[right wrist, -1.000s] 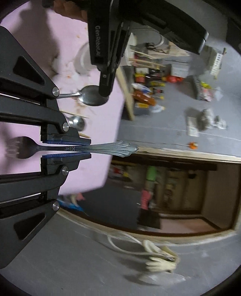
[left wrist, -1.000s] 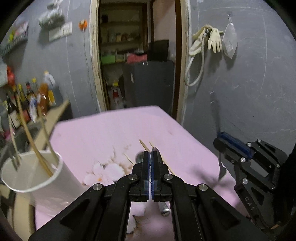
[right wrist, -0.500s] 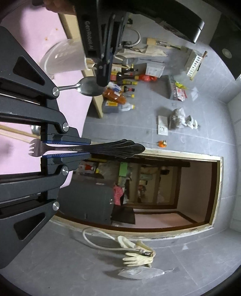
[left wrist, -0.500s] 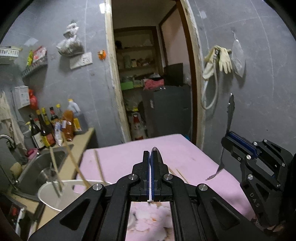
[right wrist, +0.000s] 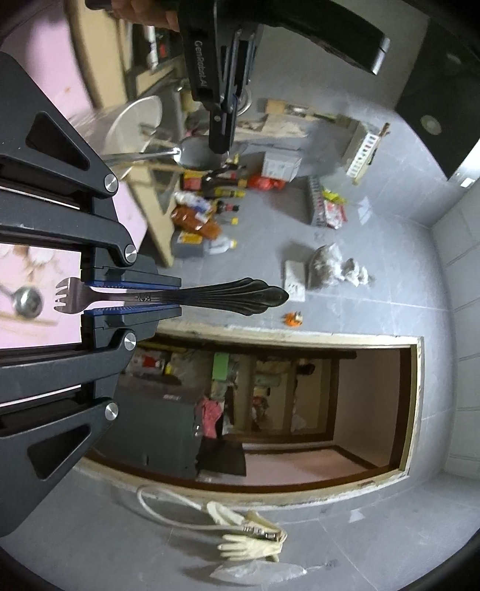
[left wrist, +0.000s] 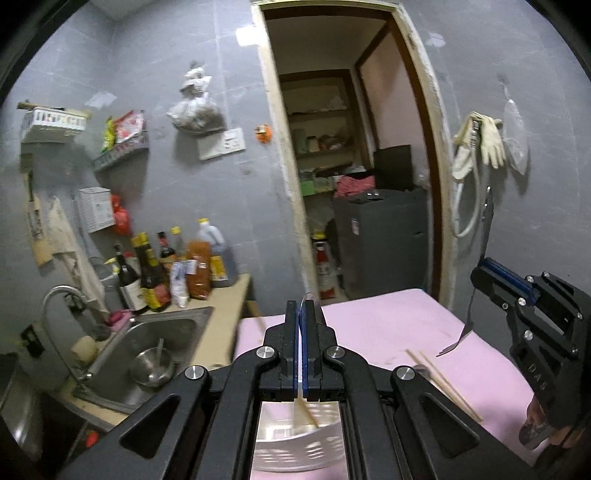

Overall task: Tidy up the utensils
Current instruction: 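Lift the spoon and fork and carry both over the white basket, then lower both utensils into the basket and open both tools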

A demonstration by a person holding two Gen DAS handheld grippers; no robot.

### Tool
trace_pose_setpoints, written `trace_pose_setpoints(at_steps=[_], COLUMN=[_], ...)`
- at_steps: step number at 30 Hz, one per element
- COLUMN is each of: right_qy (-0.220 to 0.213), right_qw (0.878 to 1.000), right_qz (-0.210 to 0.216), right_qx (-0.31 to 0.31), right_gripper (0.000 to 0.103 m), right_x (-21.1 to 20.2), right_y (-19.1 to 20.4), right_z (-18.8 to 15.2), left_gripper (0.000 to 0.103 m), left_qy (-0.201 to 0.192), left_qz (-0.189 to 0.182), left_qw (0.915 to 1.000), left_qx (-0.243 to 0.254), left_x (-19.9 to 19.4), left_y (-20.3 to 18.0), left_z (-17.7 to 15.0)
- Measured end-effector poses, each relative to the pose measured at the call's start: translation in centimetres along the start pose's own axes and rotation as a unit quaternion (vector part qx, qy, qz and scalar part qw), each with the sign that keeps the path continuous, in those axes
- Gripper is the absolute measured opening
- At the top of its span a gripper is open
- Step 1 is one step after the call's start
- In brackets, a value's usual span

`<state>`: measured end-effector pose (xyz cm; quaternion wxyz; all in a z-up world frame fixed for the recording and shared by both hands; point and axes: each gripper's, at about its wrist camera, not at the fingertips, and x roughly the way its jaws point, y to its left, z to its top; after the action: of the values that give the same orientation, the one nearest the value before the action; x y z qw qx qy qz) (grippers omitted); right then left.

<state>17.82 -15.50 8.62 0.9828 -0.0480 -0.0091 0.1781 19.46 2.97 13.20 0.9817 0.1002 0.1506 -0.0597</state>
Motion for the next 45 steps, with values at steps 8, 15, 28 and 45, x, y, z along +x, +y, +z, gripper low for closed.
trace_pose_setpoints(at_steps=[8, 15, 28, 45], right_qy=[-0.019, -0.013, 0.068, 0.150], right_qw=[0.997, 0.990, 0.985, 0.979], right_qz=[0.066, 0.131, 0.145, 0.113], right_qx=[0.024, 0.059, 0.056, 0.083], right_gripper=[0.005, 0.005, 0.005, 0.006], right_x=[2.0, 4.4, 8.2, 9.6], right_y=[3.0, 5.3, 7.6, 7.6], right_z=[2.8, 4.2, 1.5, -3.1], left_gripper=[0.000, 0.000, 0.000, 0.002], left_qy=[-0.002, 0.004, 0.044, 0.066], left_qz=[0.063, 0.114, 0.158, 0.014], left_qw=[0.9972, 0.9920, 0.9859, 0.9896], left_qx=[-0.040, -0.053, -0.031, -0.127], left_x=[-1.5, -1.2, 3.7, 6.6], left_y=[6.4, 9.8, 11.0, 11.9], left_z=[-0.5, -1.5, -4.4, -7.3])
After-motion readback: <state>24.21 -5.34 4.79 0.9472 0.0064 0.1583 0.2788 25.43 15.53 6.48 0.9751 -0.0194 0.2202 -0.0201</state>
